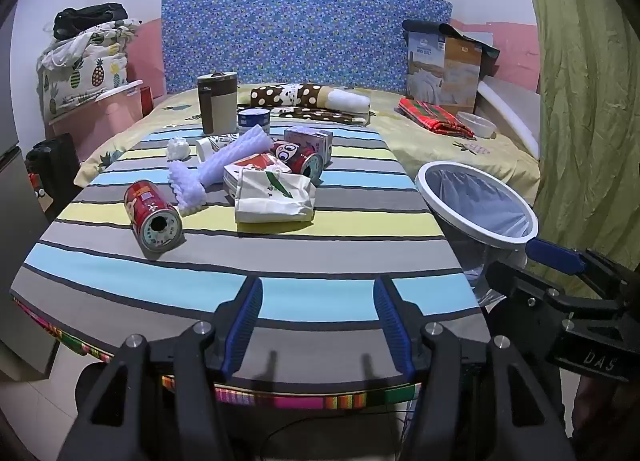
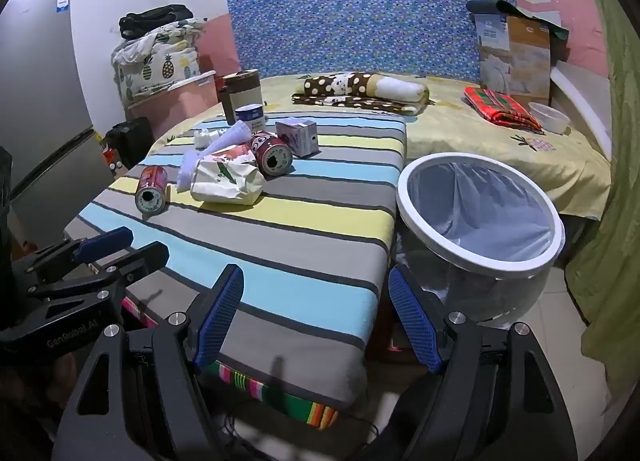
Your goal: Collect trash
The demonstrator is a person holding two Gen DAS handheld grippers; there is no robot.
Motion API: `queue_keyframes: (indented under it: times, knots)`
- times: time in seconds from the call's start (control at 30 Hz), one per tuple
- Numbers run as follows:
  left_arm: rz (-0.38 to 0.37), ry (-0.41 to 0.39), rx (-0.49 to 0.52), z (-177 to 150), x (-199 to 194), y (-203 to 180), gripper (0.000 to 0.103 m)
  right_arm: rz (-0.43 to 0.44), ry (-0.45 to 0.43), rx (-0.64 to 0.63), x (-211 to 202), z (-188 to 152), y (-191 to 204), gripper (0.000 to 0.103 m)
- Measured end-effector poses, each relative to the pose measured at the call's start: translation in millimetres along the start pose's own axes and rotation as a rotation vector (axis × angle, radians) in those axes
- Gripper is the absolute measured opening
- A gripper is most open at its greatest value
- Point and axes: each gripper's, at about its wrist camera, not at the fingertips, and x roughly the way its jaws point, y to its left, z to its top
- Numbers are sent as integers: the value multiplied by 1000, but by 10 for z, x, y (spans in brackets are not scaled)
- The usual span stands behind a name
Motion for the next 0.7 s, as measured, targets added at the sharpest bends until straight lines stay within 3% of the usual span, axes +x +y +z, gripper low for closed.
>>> queue_keyframes:
  times: [0.7]
  knots:
    - [-19,-4,-13,-15,-28,22,60,1,-8,0,-4,-7,30,76]
